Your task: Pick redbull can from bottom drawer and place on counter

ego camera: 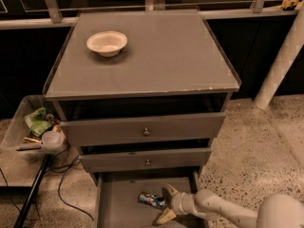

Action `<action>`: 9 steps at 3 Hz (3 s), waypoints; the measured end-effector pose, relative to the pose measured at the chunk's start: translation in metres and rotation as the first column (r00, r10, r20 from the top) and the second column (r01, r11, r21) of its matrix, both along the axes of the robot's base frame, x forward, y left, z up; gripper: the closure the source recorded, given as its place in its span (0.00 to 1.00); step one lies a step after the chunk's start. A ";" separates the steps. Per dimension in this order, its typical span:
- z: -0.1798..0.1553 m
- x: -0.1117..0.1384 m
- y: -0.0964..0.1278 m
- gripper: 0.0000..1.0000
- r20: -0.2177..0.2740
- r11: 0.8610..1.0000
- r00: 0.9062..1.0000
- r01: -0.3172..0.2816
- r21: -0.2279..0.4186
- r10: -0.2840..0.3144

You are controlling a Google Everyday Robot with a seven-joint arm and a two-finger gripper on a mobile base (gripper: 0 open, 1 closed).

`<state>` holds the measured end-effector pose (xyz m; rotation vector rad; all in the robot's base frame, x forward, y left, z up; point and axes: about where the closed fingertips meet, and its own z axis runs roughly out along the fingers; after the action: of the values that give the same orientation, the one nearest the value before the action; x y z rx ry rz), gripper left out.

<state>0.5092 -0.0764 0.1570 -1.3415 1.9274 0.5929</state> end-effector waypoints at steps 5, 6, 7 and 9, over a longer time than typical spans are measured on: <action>-0.034 0.001 0.018 0.41 -0.020 0.999 1.000 0.003 0.039 -0.002; -0.034 0.001 0.018 0.64 -0.020 0.999 1.000 0.003 0.039 -0.002; -0.034 0.000 0.018 0.88 -0.020 0.999 1.000 0.003 0.039 -0.002; -0.046 0.007 0.013 1.00 -0.085 1.000 0.996 -0.018 0.007 0.018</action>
Offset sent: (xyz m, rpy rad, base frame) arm 0.0061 0.0172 -0.0359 0.0450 0.0150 -0.0076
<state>0.5165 -0.0638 0.1112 -1.3504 1.9815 0.6743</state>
